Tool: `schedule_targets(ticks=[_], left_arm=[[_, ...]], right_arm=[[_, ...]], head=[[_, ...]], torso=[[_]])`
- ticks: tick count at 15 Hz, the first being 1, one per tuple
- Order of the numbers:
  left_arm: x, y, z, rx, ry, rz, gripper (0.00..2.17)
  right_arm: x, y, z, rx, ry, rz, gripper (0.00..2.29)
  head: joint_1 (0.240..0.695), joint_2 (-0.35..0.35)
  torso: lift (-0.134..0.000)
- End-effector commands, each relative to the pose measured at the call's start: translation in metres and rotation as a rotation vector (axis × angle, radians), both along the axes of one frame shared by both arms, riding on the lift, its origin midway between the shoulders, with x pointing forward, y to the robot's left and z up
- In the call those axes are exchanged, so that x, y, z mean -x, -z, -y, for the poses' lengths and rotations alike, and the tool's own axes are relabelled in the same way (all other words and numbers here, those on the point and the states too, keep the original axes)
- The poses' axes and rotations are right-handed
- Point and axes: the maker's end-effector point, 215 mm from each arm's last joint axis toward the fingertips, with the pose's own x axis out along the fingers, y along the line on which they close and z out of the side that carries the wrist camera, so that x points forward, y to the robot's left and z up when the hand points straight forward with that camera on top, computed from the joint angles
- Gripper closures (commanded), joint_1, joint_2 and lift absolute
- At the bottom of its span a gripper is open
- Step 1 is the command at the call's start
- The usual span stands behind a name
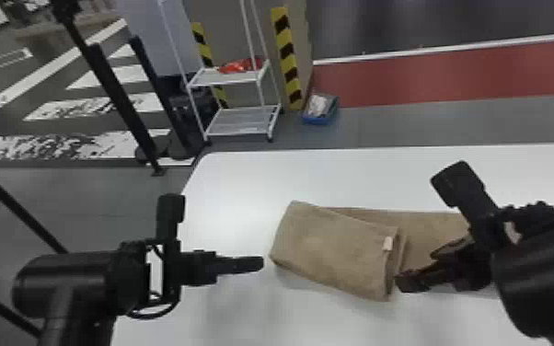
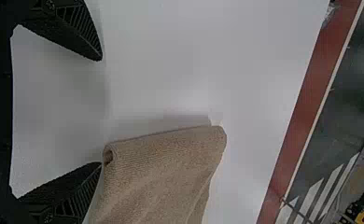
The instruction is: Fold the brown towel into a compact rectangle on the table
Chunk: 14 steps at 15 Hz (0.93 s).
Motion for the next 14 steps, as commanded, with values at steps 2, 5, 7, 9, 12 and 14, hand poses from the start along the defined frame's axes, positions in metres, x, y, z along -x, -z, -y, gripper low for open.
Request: schedule_targets(ticks=[2,5,7,9,12,14], left_arm=[[-0.001,-0.001,-0.001,0.001,-0.001,0.002,0.08],[-0.002,0.0,0.0,0.001,-0.001,0.001,0.08],[-0.002,0.001,0.003,0.001,0.005,-0.001,0.08],[-0.003,0.001,0.004,0.0,0.008,0.001,0.08],[-0.003,0.002,0.006,-0.002,0.014,-0.002,0.08],[-0.003,0.002,0.007,0.0,0.016,-0.004,0.08]], right_arm=[[-0.005,-0.02,-0.006,-0.078,0.016,0.02,0.18],[-0.005,-0.022,-0.005,-0.094,0.044,0.036,0.18],[-0.002,-0.014,-0.01,-0.101,0.045,0.042,0.18],[0.001,-0.009,-0.017,-0.121,0.041,0.063,0.18],[0.005,-0.006,-0.024,-0.142,0.034,0.07,0.18],[0.009,0.0,-0.025,-0.147,0.033,0.057,0.18]], head=[[0.695,0.35],[0.695,0.35],[0.695,0.35],[0.695,0.35],[0.695,0.35],[0.695,0.35]], torso=[[-0.128],[-0.128],[-0.128],[-0.128],[-0.128],[-0.128]])
